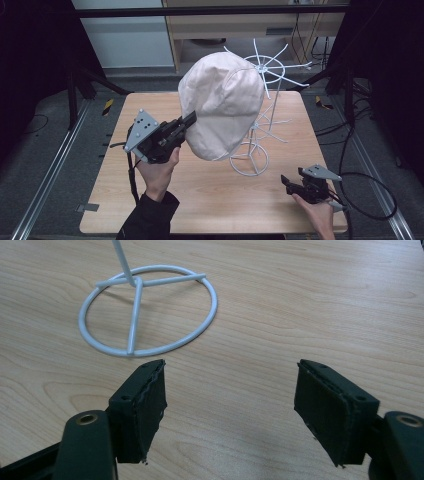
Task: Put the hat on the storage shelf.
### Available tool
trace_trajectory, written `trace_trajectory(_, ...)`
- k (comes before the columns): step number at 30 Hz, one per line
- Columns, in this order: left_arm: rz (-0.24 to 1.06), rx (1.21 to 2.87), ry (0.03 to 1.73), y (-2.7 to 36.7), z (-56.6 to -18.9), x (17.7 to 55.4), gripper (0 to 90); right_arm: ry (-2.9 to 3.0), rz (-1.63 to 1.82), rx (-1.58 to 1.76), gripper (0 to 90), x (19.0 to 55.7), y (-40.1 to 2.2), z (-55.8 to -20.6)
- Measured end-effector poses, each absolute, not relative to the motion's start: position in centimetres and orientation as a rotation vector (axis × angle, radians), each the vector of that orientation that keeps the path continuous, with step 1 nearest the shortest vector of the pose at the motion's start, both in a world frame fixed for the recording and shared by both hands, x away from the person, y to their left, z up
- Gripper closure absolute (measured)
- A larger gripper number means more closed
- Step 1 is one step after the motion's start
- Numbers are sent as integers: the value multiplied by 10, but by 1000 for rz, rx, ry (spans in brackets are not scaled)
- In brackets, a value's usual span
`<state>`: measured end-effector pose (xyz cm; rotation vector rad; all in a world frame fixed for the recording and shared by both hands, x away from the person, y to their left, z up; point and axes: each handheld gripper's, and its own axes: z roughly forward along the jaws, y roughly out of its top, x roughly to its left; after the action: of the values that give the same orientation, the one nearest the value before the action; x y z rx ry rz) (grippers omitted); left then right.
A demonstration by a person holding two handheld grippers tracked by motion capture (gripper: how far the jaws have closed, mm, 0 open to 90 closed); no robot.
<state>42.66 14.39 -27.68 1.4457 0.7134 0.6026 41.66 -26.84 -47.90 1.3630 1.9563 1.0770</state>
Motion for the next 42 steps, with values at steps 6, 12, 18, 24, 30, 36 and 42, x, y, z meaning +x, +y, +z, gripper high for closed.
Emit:
trace_trajectory(6,598,1474,724,138,-281,430,867,1958,1079,1364,287,417,-268,-479)
trace_trajectory(12,589,1490,736,136,-284,434,865,1959,1082,1371,287,416,-268,-479)
trace_trajectory(18,581,1509,744,133,-288,436,865,1958,1083,1370,287,416,-268,-478)
trace_trajectory(24,573,1534,749,131,-291,438,855,1959,1083,1369,286,416,-268,-478)
trace_trajectory(30,554,1570,750,126,-295,441,853,1957,1086,1375,285,416,-268,-478)
trace_trajectory(36,545,1586,749,122,-299,442,828,1957,1088,1374,284,416,-268,-478)
trace_trajectory(42,552,1593,748,122,-302,442,790,1957,1087,1374,283,416,-268,-478)
